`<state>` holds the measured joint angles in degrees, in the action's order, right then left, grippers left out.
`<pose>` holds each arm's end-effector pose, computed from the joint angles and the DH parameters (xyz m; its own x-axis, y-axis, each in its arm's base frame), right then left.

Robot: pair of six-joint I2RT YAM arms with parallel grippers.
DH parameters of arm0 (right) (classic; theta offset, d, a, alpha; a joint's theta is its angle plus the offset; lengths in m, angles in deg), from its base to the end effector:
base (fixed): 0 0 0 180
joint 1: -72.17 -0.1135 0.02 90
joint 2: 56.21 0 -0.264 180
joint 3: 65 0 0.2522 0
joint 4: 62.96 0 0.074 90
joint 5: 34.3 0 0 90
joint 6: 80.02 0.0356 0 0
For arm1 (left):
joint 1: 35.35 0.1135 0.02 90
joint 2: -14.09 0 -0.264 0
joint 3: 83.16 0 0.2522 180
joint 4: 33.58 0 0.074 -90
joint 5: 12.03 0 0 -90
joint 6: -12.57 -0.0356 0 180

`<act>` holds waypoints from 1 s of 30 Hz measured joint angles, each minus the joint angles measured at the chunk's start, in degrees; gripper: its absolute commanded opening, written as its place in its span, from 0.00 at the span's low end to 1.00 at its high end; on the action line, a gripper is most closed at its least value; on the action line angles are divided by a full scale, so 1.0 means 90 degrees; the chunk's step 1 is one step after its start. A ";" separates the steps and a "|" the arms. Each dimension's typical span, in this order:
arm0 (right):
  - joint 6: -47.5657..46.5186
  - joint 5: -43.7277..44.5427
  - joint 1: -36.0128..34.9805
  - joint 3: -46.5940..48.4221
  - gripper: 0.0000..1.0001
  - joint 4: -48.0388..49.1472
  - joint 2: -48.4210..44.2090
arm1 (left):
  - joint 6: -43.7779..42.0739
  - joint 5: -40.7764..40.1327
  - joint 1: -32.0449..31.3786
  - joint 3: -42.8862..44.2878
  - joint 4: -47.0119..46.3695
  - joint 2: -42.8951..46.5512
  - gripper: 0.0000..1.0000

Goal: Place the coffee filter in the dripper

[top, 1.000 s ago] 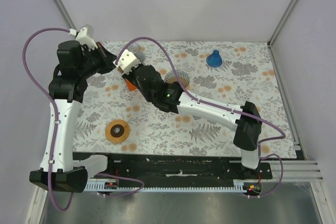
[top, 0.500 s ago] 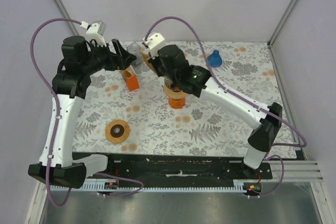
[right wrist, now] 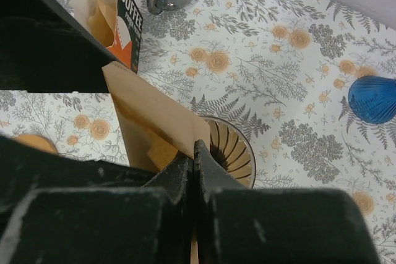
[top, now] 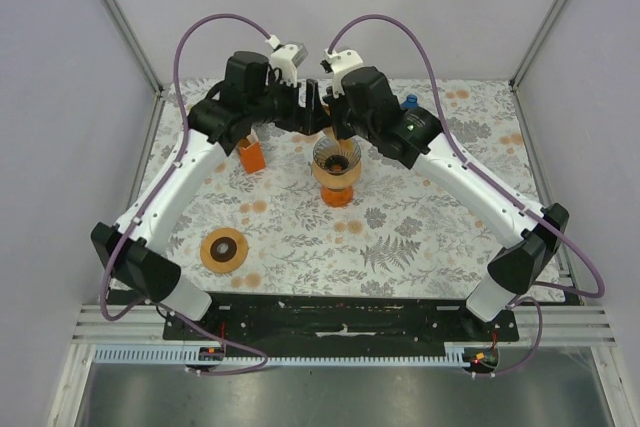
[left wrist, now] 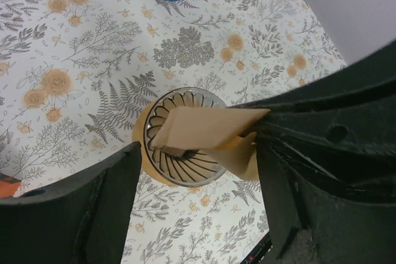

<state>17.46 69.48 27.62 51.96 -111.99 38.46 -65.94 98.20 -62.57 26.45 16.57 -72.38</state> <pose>0.2709 0.2548 0.4234 -0.3869 -0.2034 -0.8994 -0.4835 0.8753 0.0100 0.2890 -0.1625 0.4273 -0.5358 0.0654 -0.8418 0.6086 0.7210 -0.3314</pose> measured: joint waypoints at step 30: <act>0.0850 -0.0355 0.0529 -0.0673 0.00 -0.0175 -0.0039 | 0.0296 0.0260 -0.0056 0.0721 -0.0015 -0.0750 0.67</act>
<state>25.11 66.29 32.38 45.91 -113.56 38.11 -63.28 100.53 -63.07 32.95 16.43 -79.14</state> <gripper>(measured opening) 0.007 0.668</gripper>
